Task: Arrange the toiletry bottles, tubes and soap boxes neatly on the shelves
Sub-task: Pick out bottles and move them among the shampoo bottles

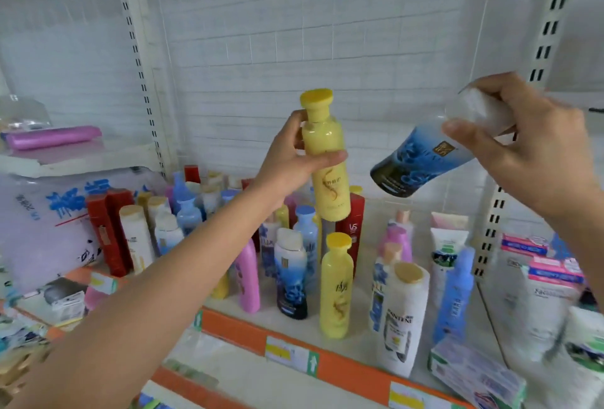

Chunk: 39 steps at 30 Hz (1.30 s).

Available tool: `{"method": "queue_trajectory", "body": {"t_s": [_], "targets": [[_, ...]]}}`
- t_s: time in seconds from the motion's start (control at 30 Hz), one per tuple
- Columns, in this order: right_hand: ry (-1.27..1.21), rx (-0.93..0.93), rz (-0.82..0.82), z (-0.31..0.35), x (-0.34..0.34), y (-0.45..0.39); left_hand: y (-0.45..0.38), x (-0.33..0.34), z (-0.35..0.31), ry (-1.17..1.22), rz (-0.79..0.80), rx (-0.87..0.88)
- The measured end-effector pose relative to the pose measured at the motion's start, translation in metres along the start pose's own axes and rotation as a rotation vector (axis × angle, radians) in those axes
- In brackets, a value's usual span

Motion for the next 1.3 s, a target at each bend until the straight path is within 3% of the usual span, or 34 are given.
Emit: {"method": "queue_trajectory", "body": {"t_s": [0.43,0.57,1.07,1.3], "targets": [[0.106,0.068,0.048,-0.027,-0.012,0.02,-0.058,0.045,0.108,-0.258,0.33,-0.317],[0.131,0.065,0.052,-0.018,-0.01,0.022,-0.044,0.052,0.125,-0.472,0.437,-0.335],[0.215,0.024,0.112,0.004,0.009,0.02,-0.032,0.059,0.157,-0.736,0.73,-0.265],[0.233,0.026,0.126,0.004,0.016,0.016,-0.036,0.049,0.142,-0.631,0.718,-0.349]]}}
Point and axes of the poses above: each hand's wrist, its own y-axis away from the middle knuckle, its own x-axis out of the palm, z = x × y, the point moved 2 cm from there along -y, towards the middle knuckle, and after that the axes turned 7 degrees about y, right-handed, at the moved point
